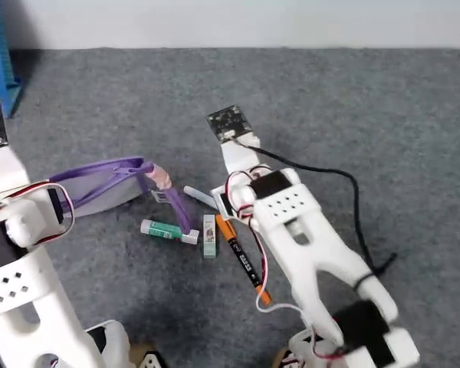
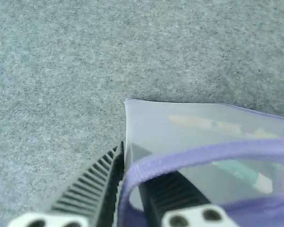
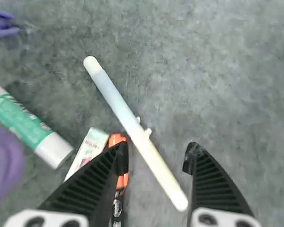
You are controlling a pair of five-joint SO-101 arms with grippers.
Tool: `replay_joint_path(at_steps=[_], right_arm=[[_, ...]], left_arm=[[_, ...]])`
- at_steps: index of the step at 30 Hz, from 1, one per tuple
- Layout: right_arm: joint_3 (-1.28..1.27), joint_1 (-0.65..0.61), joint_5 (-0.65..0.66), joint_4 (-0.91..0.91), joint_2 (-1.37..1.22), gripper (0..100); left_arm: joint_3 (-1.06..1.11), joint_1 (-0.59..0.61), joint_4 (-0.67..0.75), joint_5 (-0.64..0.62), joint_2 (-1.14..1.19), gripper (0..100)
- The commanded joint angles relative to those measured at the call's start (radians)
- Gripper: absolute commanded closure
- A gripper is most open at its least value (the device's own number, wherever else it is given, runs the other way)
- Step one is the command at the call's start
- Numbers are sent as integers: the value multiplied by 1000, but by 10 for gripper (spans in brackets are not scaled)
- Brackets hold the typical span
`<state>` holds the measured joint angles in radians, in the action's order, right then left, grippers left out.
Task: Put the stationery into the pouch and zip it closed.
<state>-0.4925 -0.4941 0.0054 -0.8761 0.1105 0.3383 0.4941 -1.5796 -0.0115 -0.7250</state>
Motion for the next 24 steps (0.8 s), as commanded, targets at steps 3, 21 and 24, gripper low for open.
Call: replay_joint_path(at_steps=[3, 21, 24], right_arm=[[61, -45, 48, 179, -124, 816], [184, -113, 68, 343, -424, 855], [239, -113, 69, 295, -464, 987]], left_arm=[[-45, 9, -2, 11, -15, 987], [-19, 9, -2, 12, -17, 987], [-19, 9, -2, 12, -17, 987]])
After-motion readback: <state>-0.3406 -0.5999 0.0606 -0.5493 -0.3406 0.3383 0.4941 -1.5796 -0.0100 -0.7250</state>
